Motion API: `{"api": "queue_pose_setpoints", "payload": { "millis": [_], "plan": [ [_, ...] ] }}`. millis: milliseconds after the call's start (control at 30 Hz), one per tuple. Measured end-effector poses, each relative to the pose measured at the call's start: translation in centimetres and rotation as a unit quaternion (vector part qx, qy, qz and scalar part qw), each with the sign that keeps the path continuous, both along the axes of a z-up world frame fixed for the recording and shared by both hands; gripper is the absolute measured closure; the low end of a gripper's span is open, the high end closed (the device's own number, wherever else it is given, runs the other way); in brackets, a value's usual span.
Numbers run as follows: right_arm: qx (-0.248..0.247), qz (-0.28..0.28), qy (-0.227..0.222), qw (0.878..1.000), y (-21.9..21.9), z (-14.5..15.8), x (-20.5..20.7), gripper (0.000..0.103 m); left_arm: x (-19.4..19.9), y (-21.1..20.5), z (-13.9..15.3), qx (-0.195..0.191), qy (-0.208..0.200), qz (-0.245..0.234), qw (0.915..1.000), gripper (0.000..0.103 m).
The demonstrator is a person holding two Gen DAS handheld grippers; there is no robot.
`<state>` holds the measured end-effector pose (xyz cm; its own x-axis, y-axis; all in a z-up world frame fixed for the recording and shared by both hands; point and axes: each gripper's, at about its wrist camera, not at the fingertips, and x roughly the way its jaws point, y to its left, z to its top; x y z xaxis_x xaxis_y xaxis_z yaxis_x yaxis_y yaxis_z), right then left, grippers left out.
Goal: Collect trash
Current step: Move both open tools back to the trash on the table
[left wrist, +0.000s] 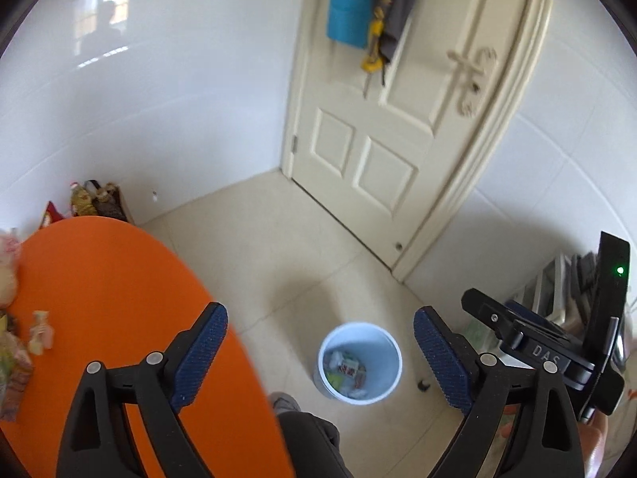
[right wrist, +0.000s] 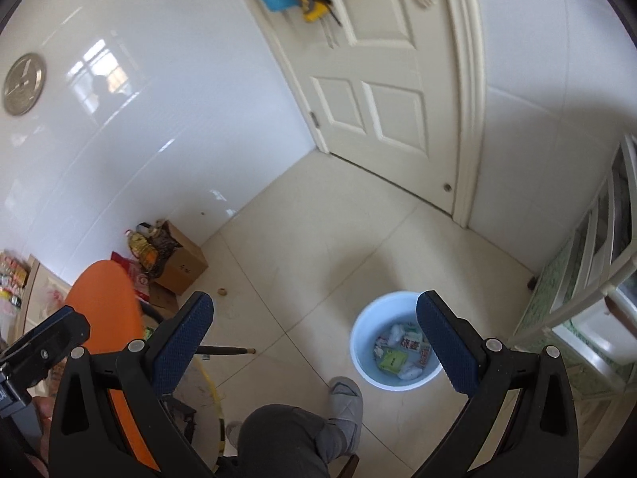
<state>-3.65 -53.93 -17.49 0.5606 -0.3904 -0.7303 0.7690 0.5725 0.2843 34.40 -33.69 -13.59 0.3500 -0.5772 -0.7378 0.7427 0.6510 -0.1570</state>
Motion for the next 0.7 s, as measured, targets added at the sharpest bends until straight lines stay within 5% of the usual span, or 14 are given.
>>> {"api": "queue_pose_setpoints", "payload": {
  "millis": [300,700],
  "plan": [
    [-0.072,0.095,-0.031,0.992,9.1,6.6,5.6,0.0,-4.9,13.6,6.3,-0.045,-0.082,0.104,0.9903,0.01],
    [-0.144,0.223,-0.07,0.961,21.2,11.0,12.1,0.0,-11.2,29.1,8.2,-0.074,-0.147,0.247,0.9549,0.004]
  ]
}}
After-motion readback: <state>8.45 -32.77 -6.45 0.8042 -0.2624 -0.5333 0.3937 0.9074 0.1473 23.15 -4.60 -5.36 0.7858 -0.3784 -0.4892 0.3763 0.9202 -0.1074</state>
